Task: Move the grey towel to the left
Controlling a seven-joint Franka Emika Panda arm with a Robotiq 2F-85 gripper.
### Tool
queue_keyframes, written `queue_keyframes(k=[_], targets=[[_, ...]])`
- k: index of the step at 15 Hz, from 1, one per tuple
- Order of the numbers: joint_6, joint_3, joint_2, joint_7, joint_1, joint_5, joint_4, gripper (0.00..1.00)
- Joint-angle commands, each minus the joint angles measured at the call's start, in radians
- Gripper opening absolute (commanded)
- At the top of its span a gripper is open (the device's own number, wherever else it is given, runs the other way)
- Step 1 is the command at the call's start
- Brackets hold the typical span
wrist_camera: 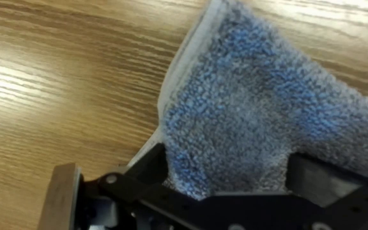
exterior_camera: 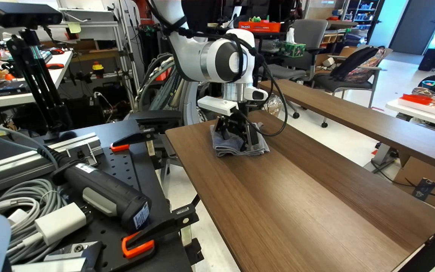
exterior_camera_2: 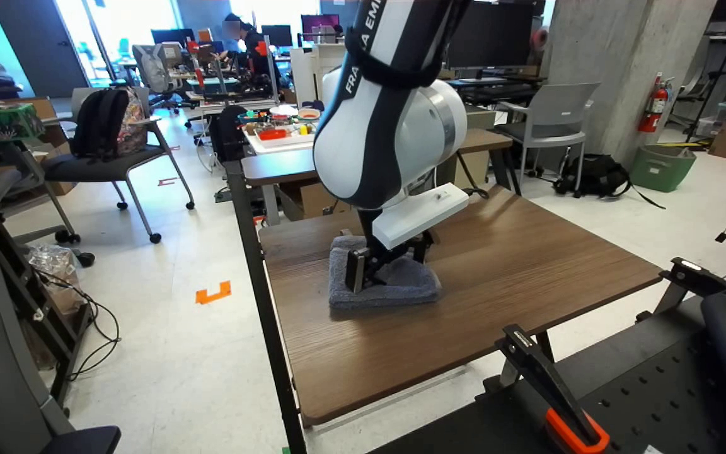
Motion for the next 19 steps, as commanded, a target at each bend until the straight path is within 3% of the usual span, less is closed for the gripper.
queue_keyframes(k=[1, 7, 12, 13, 14, 19], targets=[[-0.027, 0.021, 0.011, 0.019, 0.006, -0.019, 0.014, 1.00], [-0.032, 0.008, -0.109, 0.113, 0.018, 0.003, -0.071, 1.00], [-0.032, 0.015, -0.335, 0.146, 0.017, -0.019, -0.280, 1.00], [-0.080, 0.006, -0.359, 0.138, 0.022, -0.040, -0.296, 1.00], [-0.046, 0.029, -0.256, 0.134, -0.003, -0.022, -0.188, 1.00], [-0.052, 0.031, -0.268, 0.134, -0.007, -0.024, -0.203, 1.00]])
